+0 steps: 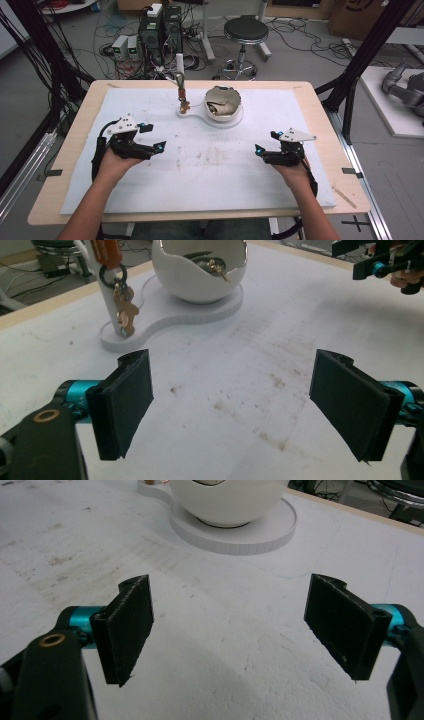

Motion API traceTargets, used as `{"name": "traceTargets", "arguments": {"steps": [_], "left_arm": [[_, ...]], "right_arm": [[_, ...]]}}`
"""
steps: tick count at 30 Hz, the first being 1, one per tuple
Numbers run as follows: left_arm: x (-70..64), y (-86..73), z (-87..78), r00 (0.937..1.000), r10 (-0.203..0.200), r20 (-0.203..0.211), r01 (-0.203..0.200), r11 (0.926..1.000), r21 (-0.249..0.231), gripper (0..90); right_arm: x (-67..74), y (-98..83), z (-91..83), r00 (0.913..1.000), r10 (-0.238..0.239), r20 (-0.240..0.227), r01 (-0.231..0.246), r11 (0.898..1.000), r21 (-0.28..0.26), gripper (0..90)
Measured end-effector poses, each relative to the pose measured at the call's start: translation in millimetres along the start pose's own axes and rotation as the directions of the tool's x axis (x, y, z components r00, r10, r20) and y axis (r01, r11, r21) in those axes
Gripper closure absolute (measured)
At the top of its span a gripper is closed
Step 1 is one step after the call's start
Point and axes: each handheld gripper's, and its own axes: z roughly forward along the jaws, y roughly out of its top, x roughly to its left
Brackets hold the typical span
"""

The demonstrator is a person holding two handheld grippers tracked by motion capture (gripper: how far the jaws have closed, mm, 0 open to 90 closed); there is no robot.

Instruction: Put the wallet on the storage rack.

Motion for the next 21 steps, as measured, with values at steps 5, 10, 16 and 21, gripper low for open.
{"name": "traceTargets", "arguments": {"steps": [5,10,16,21], "left_arm": [[0.8,-21.9,-11.0,0.9998,-0.018,-0.005,0.018,0.9998,-0.008,16.7],[3.4,-36.6,-21.2,0.9983,-0.044,-0.039,0.044,0.999,-0.002,16.7],[4.7,-40.7,-24.1,0.9979,-0.043,-0.048,0.042,0.999,-0.012,16.7],[5.7,-42.9,-25.3,0.9976,-0.043,-0.053,0.043,0.999,-0.011,16.7]], "right_arm": [[-2.4,-0.6,-0.4,0.9999,0.013,-0.001,-0.013,1.0,0.0,20.2],[-6.2,-2.3,-2.8,0.9999,0.012,-0.008,-0.012,1.0,-0.004,20.2],[-11.9,-5.9,-7.4,0.9998,0.018,0.01,-0.018,1.0,-0.001,20.2],[-9.0,-5.8,-7.4,0.9999,0.007,0.011,-0.007,1.0,0.008,20.2]]}}
